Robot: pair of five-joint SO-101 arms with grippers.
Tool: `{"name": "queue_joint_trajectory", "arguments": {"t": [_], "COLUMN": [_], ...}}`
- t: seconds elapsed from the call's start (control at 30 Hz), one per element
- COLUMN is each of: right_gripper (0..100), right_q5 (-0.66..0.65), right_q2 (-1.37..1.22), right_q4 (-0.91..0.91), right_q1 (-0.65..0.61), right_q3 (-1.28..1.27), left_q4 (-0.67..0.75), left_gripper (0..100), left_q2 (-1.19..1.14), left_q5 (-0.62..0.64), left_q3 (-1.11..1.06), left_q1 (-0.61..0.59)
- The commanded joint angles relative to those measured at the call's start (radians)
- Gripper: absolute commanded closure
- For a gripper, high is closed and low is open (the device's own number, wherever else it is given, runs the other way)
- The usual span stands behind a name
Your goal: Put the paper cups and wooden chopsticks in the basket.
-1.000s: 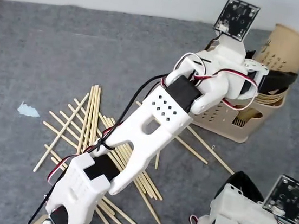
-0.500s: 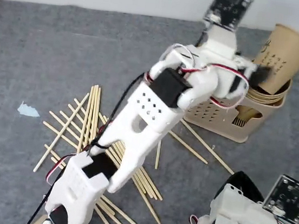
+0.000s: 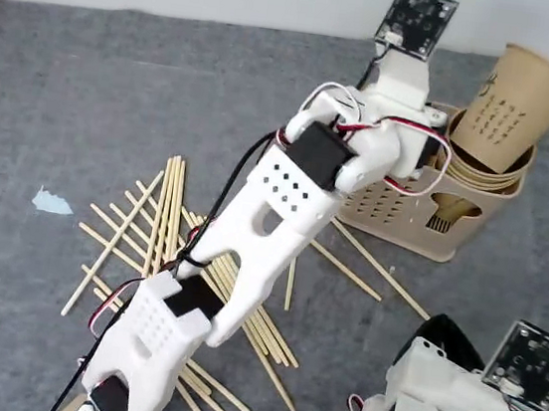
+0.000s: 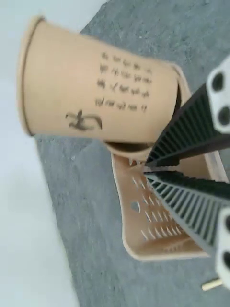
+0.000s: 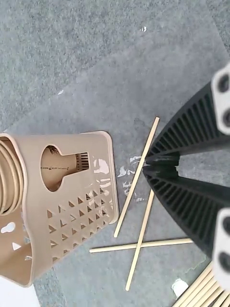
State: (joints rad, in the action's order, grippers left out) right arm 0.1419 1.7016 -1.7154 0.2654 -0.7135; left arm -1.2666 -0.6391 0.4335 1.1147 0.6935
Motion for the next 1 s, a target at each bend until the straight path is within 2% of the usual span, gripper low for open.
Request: {"name": "queue_joint_trajectory", "arguments": {"t": [0.0,0.3,0.47,0.73,0.97], "right_gripper": [99.1,99.1,99.1,99.1,99.1], "right_q5": [0.009,0.011,0.011,0.011,0.011], "right_q2": [-0.001,-0.001,-0.001,-0.001,-0.001], "right_q4": [0.019,0.019,0.018,0.018,0.018], "right_q1": [-0.007,-0.007,-0.007,-0.007,-0.007], "right_q3": [-0.009,-0.009,-0.009,-0.009,-0.009], "left_q4": [-0.017,-0.097,-0.063,0.049,-0.008], "left_gripper": [99,99,99,99,99], "left_q2": [0.021,0.009,-0.015,-0.184,-0.207], "left_q5": [0.006,0.006,0.006,0.006,0.006], "left_q3": [0.045,0.159,0.16,0.165,0.216], "left_q1": [0.031,0.057,0.069,0.069,0.069]}}
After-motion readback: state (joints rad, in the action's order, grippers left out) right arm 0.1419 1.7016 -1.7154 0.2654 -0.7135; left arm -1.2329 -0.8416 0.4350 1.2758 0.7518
